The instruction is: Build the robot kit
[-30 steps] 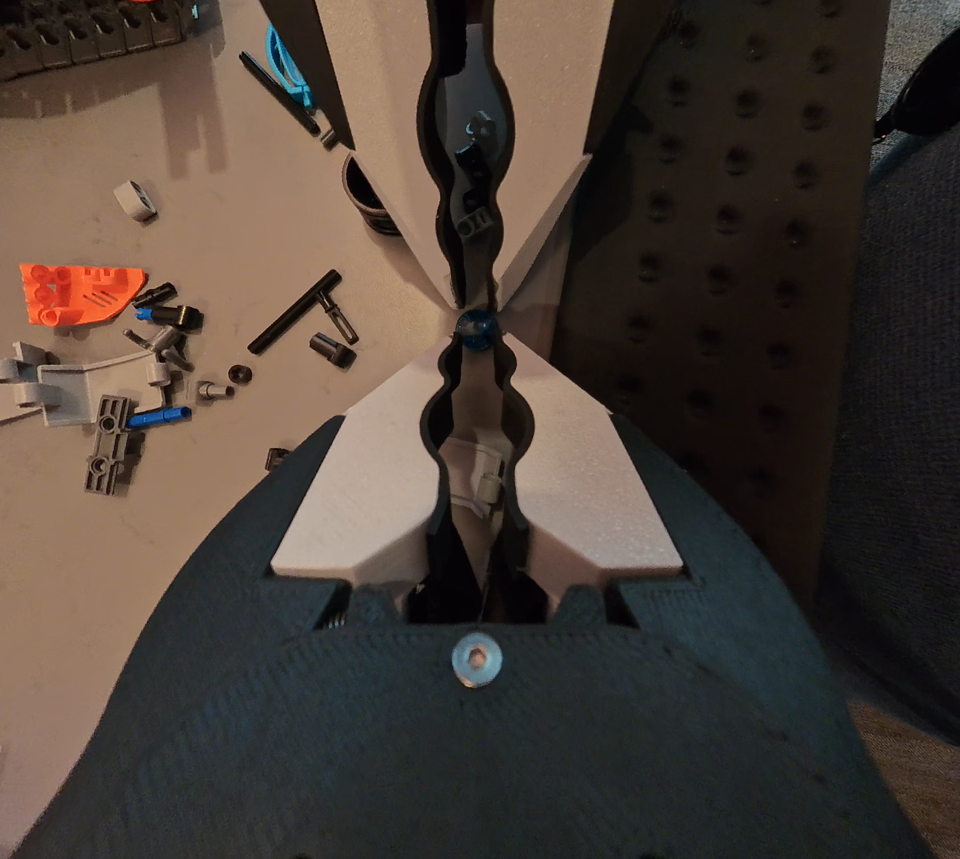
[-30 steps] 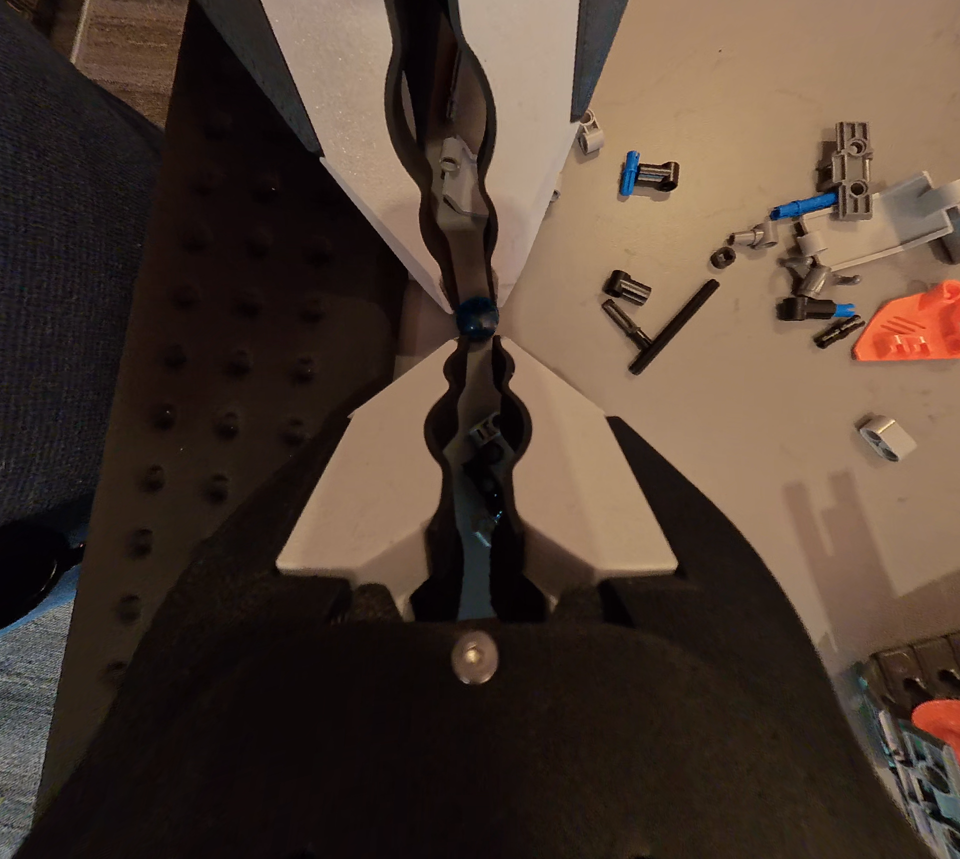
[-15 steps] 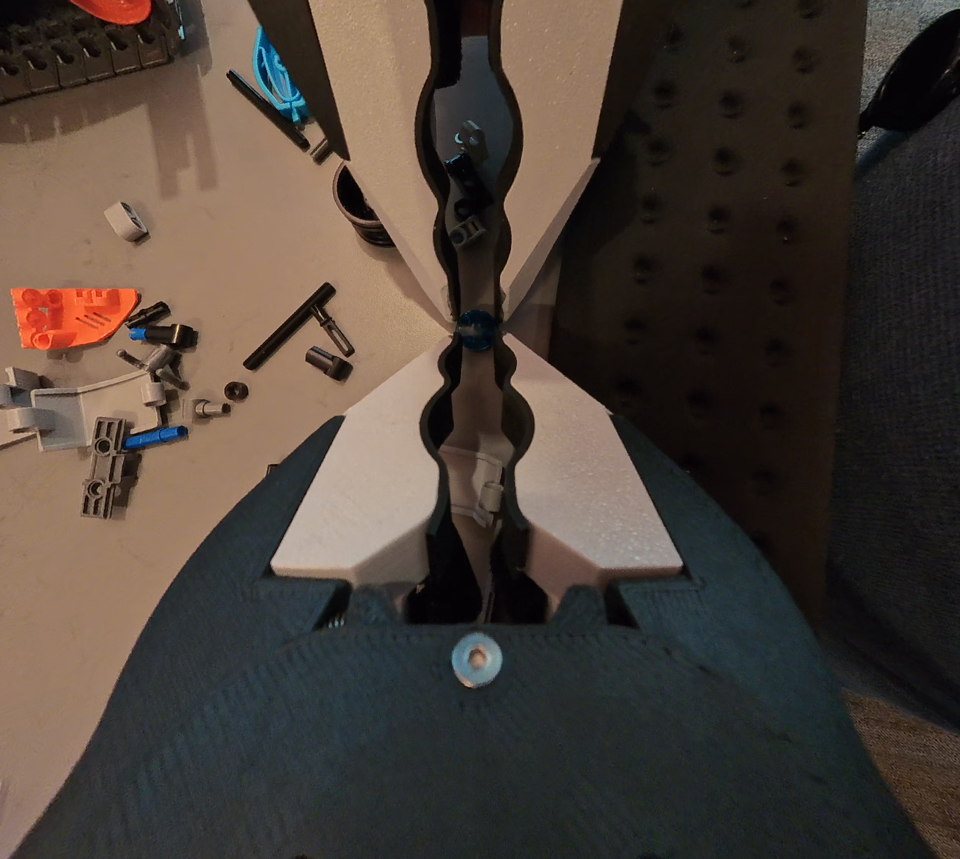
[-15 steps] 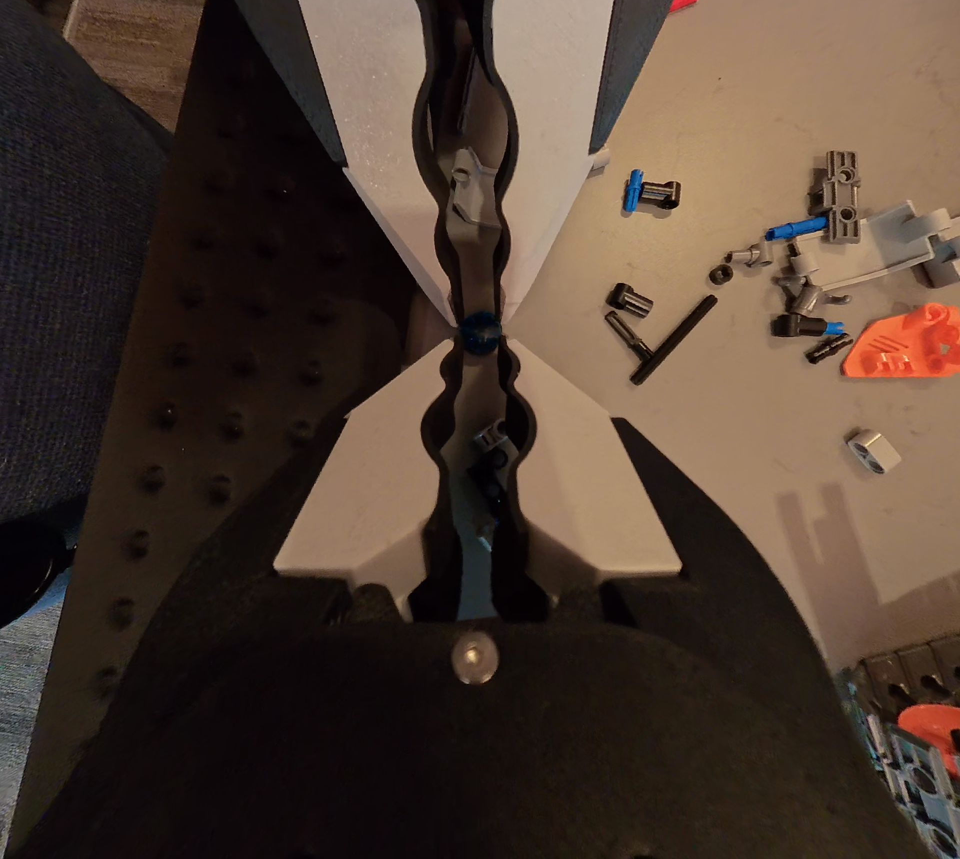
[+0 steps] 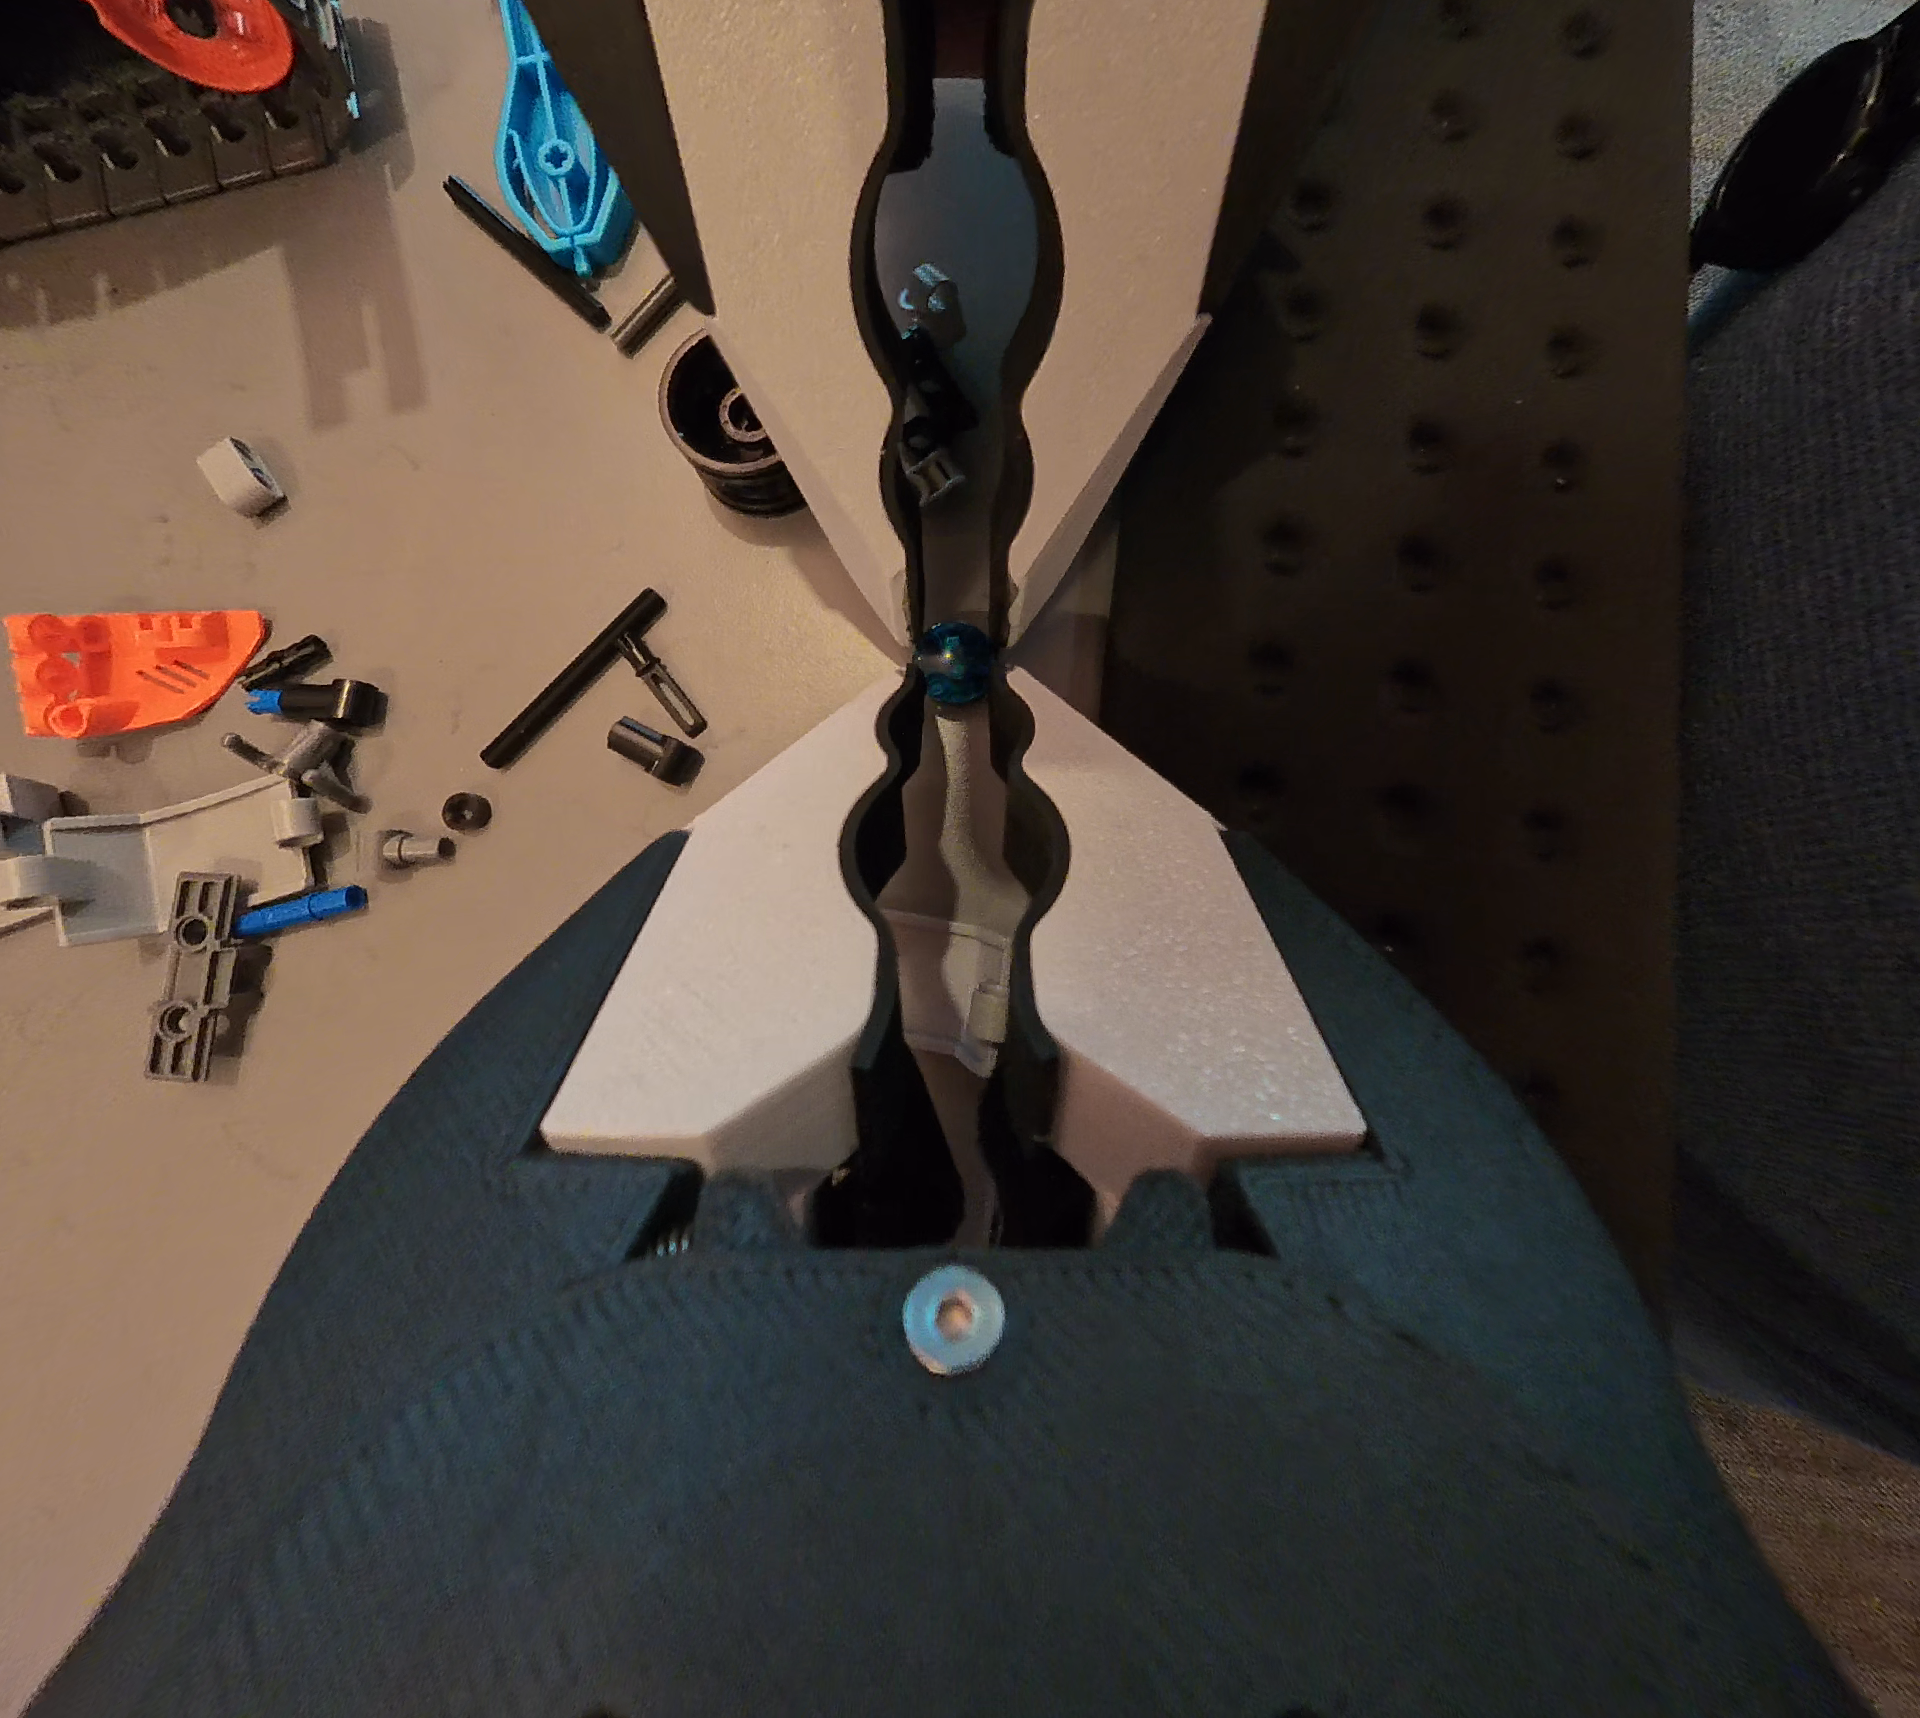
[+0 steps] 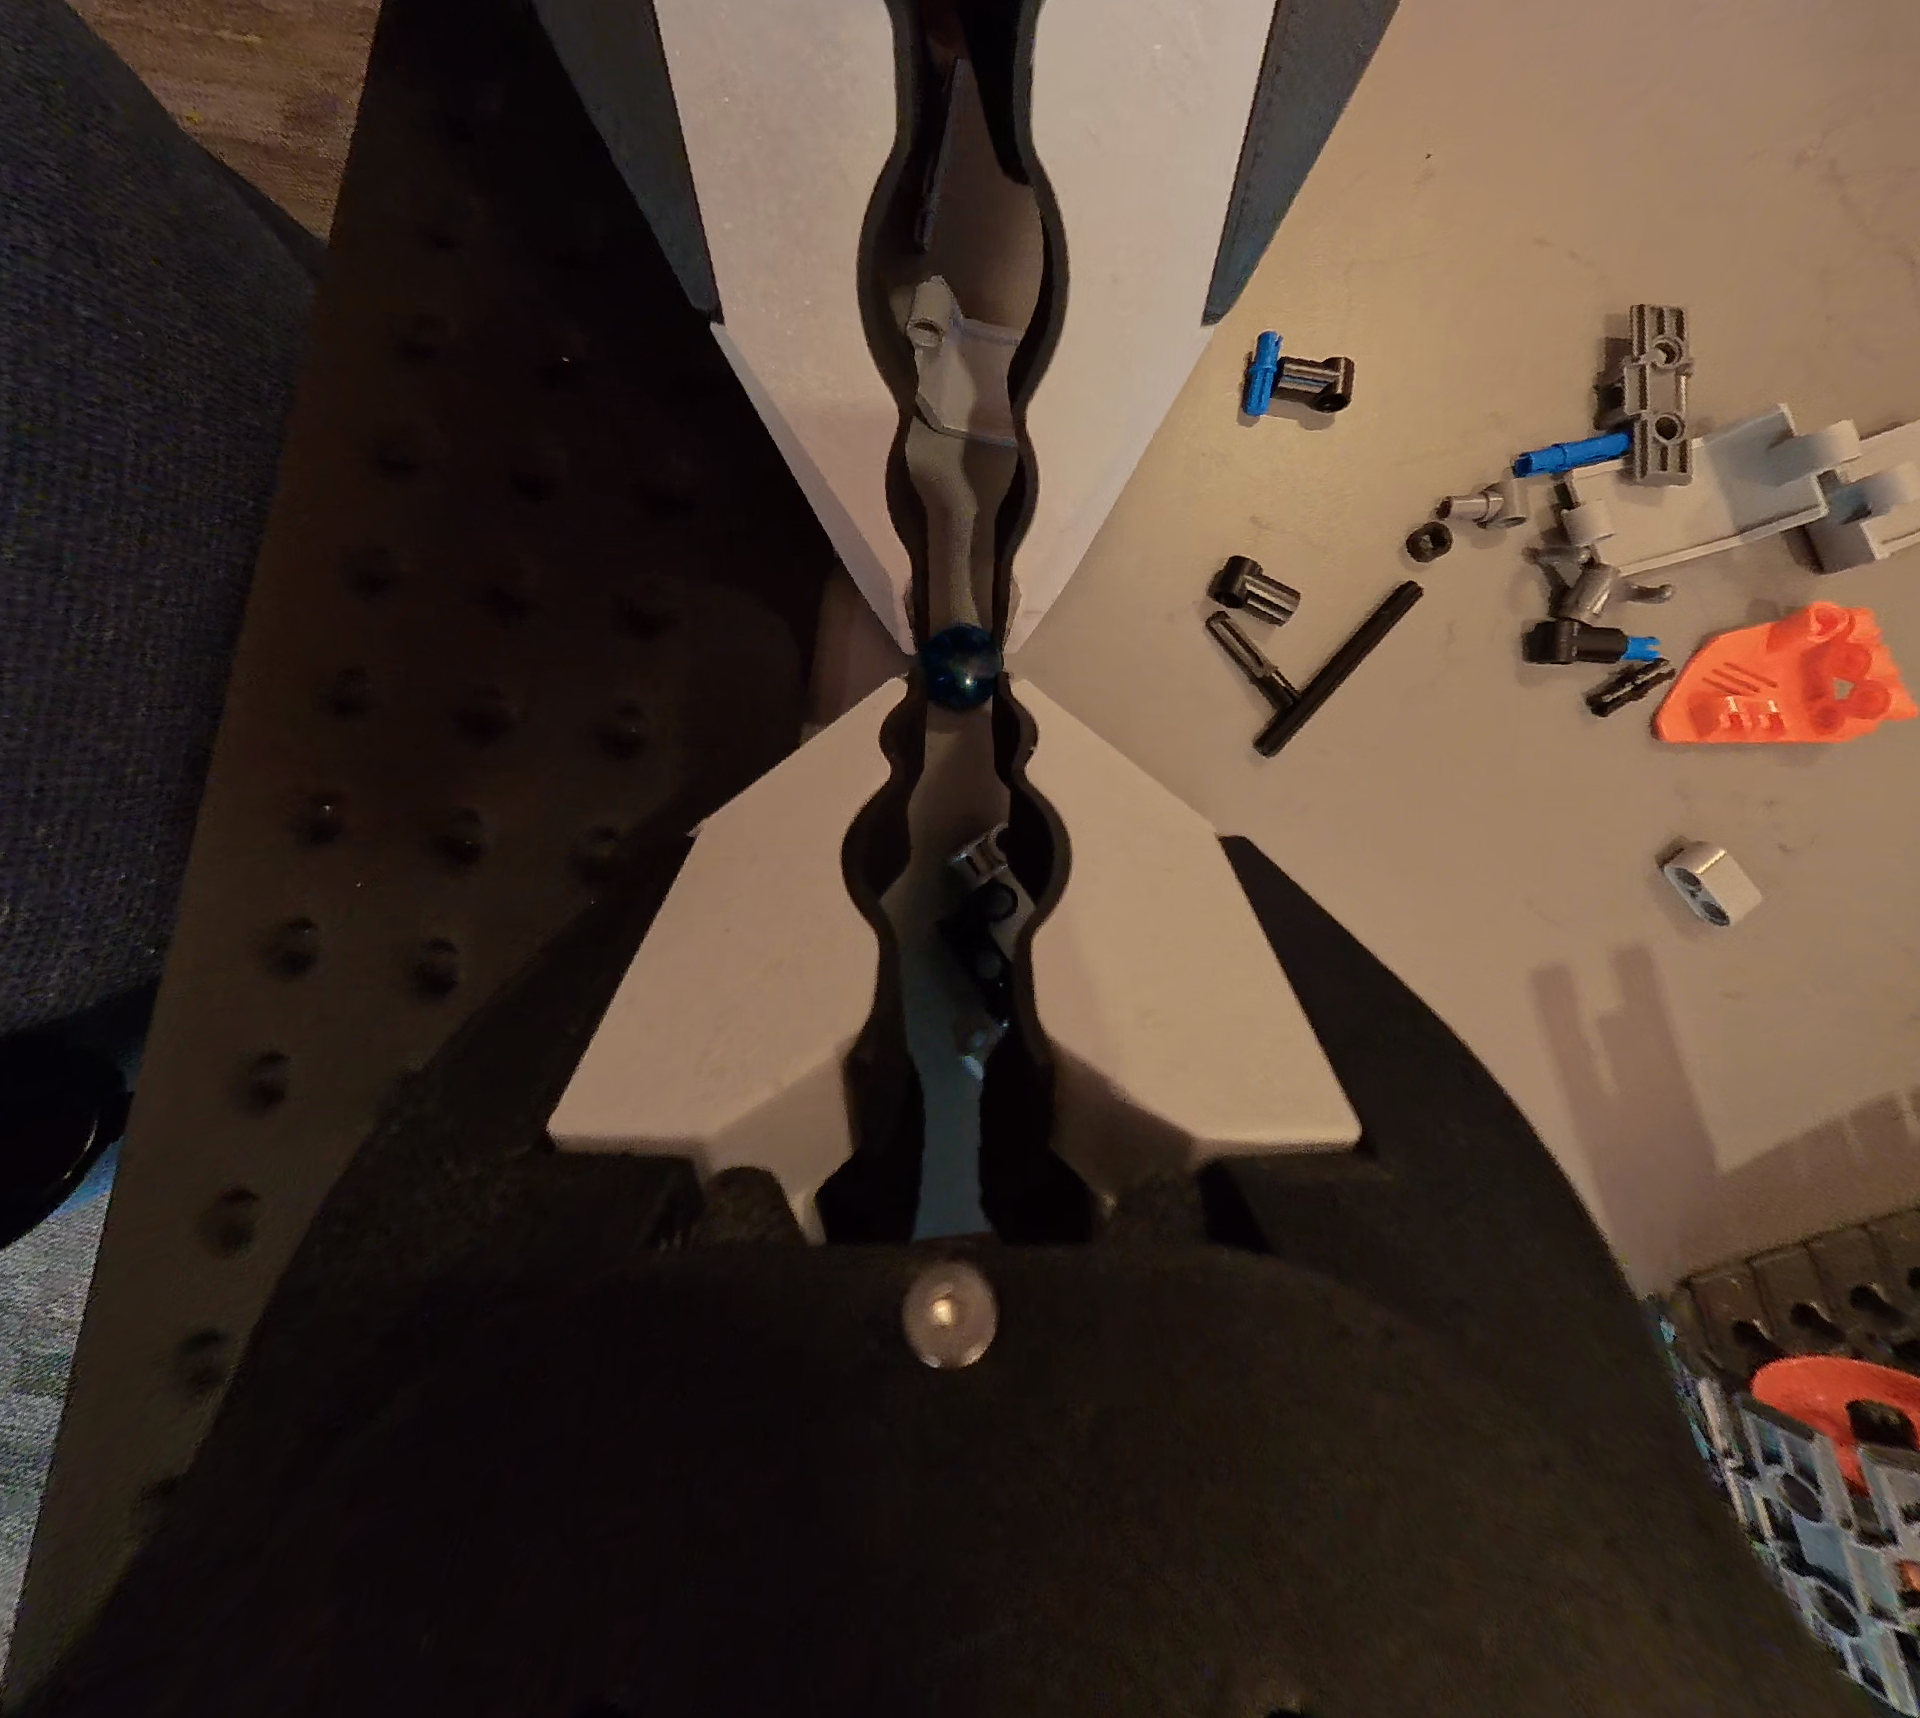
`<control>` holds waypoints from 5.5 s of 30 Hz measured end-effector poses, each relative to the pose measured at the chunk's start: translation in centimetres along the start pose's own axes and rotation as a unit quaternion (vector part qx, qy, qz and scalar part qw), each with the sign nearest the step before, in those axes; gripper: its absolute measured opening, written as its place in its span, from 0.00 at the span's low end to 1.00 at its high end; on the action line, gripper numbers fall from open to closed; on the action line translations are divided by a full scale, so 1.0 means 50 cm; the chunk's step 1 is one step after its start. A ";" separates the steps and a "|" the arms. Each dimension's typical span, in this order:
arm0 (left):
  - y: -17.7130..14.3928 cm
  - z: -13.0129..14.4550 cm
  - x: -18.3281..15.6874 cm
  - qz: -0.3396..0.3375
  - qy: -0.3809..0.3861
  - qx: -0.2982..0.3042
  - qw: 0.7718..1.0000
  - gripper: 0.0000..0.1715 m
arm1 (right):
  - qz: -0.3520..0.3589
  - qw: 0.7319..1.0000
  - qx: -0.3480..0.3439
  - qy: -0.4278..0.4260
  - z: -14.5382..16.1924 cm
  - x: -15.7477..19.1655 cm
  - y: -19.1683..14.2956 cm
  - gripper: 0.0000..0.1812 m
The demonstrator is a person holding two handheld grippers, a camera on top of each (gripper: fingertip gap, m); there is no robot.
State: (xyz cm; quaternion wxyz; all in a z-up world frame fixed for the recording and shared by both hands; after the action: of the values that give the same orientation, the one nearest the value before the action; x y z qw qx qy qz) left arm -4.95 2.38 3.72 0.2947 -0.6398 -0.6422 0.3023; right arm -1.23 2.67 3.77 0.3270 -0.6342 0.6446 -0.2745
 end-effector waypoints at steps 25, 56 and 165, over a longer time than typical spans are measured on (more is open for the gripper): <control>0.006 0.003 0.002 0.028 -0.012 0.006 1.000 0.06 | -0.026 0.999 0.033 0.034 0.006 -0.001 0.003 0.05; 0.018 -0.014 0.028 -0.043 -0.068 0.044 0.996 0.08 | 0.034 0.990 -0.110 0.082 0.039 -0.047 -0.141 0.01; 0.065 -0.067 0.078 -0.020 -0.007 -0.041 0.999 0.16 | 0.047 0.994 0.006 0.096 0.059 -0.077 -0.072 0.03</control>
State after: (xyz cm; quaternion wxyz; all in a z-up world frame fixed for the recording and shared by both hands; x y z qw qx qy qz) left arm -0.32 6.29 3.37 0.2702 -0.6362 -0.6687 0.2740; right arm 3.27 6.51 4.94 0.2794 -0.5720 0.7007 -0.3221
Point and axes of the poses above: each gripper's, where its closed fingertips meet, y out along the fingers, z out of its underside, x = y × z across the jaws, the point moved 3 cm from there along -y, back along the fingers, and after that the axes turned 3 degrees about z, right-handed, at the moved point
